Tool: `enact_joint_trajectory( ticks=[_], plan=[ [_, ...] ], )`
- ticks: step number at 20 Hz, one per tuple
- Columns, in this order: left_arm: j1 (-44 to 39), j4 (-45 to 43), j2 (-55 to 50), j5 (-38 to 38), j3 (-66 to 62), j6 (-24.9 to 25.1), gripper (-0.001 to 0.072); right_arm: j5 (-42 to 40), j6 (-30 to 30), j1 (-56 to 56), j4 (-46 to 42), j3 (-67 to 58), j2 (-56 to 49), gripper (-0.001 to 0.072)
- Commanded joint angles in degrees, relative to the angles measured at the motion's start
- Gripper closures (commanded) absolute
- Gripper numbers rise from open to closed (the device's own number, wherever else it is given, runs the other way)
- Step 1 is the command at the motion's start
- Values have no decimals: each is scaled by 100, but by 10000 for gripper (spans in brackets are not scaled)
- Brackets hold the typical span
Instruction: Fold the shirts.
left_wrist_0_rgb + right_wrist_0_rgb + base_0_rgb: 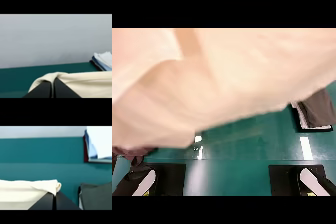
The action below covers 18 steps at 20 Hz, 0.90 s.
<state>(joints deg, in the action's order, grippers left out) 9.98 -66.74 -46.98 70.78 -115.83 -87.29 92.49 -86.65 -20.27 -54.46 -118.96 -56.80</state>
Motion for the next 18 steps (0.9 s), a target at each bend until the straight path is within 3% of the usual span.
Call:
enact_joint_trajectory(
  ticks=[1, 4, 9, 13, 16, 18],
  plan=[
    [4, 46, -619, 774, 782, -92, 685, 267, -254, 715, -728, 603, -417, 701],
    [0, 118, -1469, 968, 1663, -74, 685, 479, -400, 1825, -2065, 1161, -1285, 701],
    [-11, 157, -3241, 787, 2529, 173, 686, 254, -387, 2328, -2098, 1609, -3359, 701],
    [-11, 553, -4277, -323, 2441, 398, 686, -245, -369, 2245, -2000, 586, -4767, 701],
    [-11, 551, -4623, -568, 2079, 485, 685, -498, -369, 2245, -2002, -166, -5230, 701],
    [-11, 476, -4629, -319, 1958, 798, 685, -507, -334, 2249, -2004, -98, -5171, 701]
  ],
)
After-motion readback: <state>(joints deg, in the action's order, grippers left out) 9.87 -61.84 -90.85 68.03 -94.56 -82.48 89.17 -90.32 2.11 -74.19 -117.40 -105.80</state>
